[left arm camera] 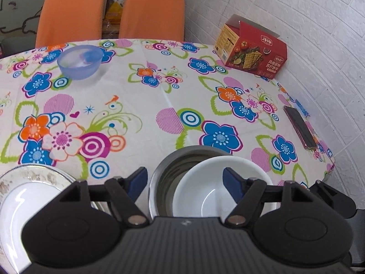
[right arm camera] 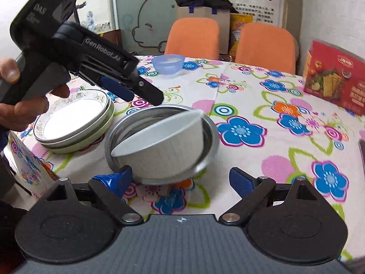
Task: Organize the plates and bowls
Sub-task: 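Open the left gripper and withdraw it from the bowls, then move the left gripper to the translucent blue bowl and grasp its rim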
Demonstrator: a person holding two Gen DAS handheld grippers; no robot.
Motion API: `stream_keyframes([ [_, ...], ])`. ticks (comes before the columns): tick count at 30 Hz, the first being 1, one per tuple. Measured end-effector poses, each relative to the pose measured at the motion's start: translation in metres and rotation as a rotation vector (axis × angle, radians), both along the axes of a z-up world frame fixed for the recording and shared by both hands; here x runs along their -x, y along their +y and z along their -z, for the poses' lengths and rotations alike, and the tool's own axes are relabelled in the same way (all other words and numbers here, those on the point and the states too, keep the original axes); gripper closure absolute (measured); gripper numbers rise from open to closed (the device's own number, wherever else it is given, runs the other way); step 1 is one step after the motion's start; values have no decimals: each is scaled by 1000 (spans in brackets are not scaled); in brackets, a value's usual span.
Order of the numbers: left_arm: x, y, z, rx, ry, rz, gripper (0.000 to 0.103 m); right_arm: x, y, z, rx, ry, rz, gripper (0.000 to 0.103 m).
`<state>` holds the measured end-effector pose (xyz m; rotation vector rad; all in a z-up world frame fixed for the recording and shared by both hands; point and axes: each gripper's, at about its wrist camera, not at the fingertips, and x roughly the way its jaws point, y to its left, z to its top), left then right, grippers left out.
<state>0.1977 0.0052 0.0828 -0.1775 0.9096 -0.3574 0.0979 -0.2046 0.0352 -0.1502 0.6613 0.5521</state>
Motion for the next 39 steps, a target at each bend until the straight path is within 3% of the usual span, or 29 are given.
stream_keyframes([
  [8, 2, -3, -1, 2, 3, -4, 29, -9, -11, 8, -22, 22, 65, 24],
  [11, 3, -3, 0, -8, 4, -7, 29, -21, -11, 13, -85, 65, 64, 23],
  [17, 4, -1, -1, -16, 2, -12, 28, -30, -4, 19, -83, 92, 48, 23],
  [29, -1, 17, -9, -2, -13, -51, 26, -20, -28, -13, -106, 51, 106, 23],
  [39, -13, 107, -40, -122, -87, -241, 22, -82, 42, -68, -57, -64, -43, 23],
])
